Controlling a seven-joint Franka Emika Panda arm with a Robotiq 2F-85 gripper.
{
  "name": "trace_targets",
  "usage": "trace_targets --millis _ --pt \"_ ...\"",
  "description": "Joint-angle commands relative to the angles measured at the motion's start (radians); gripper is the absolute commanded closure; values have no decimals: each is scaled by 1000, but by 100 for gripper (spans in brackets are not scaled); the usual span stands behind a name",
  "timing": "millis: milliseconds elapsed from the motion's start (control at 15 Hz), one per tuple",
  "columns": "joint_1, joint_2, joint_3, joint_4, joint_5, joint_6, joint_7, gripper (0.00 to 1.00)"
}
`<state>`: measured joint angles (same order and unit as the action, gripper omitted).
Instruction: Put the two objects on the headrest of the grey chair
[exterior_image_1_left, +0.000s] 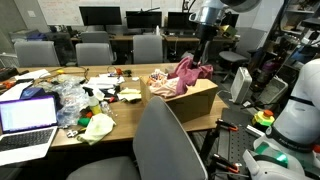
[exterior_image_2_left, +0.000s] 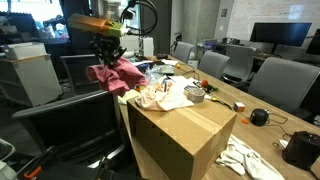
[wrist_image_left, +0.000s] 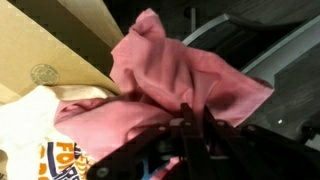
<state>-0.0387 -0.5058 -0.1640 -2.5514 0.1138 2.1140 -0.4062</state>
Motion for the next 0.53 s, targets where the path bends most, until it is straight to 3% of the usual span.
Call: trace_targets --millis 0,467 --pt "39 -33 50 8 -53 -52 5 97" --pt "115 -23 141 15 -98 -76 24 97"
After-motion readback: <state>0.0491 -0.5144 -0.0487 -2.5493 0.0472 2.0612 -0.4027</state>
